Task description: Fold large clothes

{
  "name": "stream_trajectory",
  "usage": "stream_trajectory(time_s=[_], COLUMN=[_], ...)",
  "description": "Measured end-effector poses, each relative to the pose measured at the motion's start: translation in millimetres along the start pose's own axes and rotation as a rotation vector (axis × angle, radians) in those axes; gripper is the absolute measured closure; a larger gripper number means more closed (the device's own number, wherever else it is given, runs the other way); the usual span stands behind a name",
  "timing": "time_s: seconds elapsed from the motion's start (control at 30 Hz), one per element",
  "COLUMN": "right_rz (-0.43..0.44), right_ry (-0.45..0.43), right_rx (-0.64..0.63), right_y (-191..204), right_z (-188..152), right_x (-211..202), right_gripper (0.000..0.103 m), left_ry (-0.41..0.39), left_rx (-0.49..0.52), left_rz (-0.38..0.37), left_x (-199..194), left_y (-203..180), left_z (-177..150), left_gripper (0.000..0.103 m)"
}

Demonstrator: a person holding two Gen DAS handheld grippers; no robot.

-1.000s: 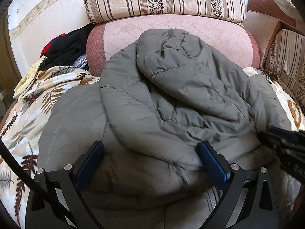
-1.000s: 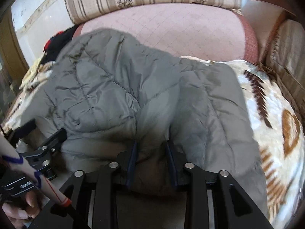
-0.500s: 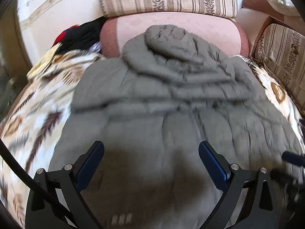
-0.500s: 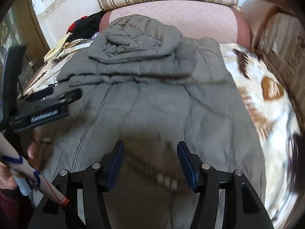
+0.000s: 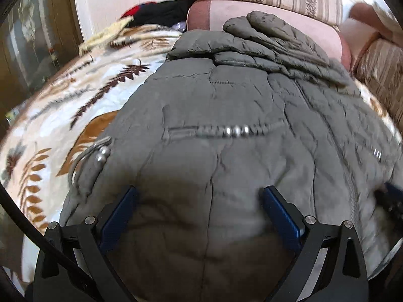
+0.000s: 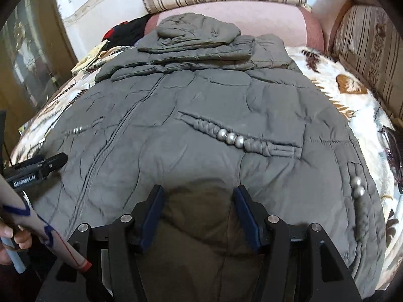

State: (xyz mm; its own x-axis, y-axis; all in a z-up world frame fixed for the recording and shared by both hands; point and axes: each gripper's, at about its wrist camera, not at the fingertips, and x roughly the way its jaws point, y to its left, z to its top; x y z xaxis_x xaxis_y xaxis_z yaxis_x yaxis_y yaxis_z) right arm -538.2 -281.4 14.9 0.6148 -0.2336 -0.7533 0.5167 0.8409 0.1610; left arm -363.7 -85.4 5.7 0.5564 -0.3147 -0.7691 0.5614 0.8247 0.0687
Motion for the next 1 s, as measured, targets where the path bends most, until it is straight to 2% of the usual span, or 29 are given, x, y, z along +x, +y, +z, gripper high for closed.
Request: stream_trajectory(time_s=[0.1, 0.33, 1.0], right_rz=[0.001, 0.034, 0.039], right_ry=[-0.018, -0.048, -0.066], right_rx=[-0.017, -0.034, -0.047], right_y=[0, -4, -3], right_z=[-6, -12, -15], right_x=[-2, -4, -2], right_gripper=[0.040, 0.039, 0.036], left_ry=[-0.022, -0.033, -0.058], left_rx=[0.029, 0.008, 0.016], left_rz=[0.033, 0.052, 0.048], left_x=[0, 8, 9], left_y=[-6, -7, -8], left_z=[-5, -1, -3], left_gripper=[0.003, 0.000, 0.000])
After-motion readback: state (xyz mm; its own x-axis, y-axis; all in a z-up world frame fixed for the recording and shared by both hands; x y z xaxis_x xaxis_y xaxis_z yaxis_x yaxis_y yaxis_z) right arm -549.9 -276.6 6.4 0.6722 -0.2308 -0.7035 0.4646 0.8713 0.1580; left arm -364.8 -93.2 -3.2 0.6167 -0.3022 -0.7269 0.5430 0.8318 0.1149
